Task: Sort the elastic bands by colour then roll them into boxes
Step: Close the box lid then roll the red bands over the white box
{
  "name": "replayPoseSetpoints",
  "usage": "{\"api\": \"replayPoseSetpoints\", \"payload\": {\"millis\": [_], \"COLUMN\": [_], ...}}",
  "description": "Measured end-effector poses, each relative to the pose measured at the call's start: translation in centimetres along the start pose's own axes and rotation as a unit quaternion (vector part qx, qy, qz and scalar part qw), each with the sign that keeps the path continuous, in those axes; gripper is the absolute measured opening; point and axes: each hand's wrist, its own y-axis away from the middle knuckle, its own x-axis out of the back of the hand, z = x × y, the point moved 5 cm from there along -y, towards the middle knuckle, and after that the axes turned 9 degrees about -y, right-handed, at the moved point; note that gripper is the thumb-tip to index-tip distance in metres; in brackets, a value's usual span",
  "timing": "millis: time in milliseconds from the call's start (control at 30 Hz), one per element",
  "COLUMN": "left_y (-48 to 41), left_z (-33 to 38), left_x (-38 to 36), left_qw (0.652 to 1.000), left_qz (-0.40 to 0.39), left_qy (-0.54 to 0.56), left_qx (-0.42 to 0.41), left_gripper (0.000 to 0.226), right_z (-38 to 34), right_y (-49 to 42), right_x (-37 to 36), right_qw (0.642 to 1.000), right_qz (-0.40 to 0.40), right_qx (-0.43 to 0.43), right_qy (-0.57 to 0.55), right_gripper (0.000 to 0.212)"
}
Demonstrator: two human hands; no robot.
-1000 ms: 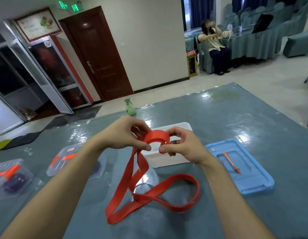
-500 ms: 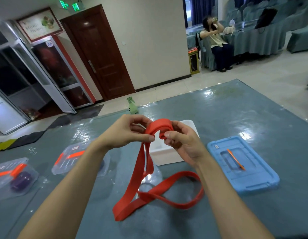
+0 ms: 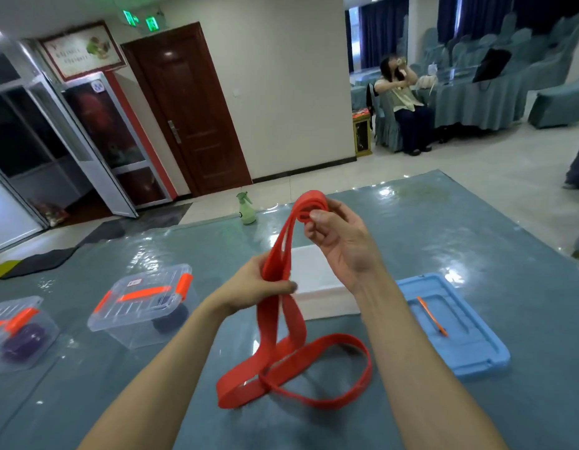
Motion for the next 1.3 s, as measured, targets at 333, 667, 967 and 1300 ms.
{"api": "replayPoseSetpoints", "payload": {"millis": [333,667,967,1300], "left_y": [2.5,4.8,1.6,0.8], "left_z": [10.0,10.9,-3.9,2.1], "left_x": [19.3,24.1,4.6,-3.9], "left_qw": [0.917,0.958,0.887,0.995], "left_qz": [0.261,0.243,-0.124,0.034], "left_qy": [-0.298,-0.121,-0.426,0.065], "left_qx": [-0.051,-0.092,0.126,-0.07], "left_gripper": [0.033,0.059,0.055,0.048], "right_z": [-2.8,-3.9,-2.2,-2.9], "right_y": [-8.8,-9.3,-0.6,2.4], "right_x": [-10.0,-14.4,-1.0,3.9], "right_qw": [0.994,0.975,0.715,0.734], "right_qz": [-0.021,-0.1,-0.12,-0.057], "right_qx": [0.001,0.01,-0.111,-0.134], "right_qy": [0.105,0.2,0.68,0.664], "right_gripper": [0.024,0.026,0.022,0.022]}}
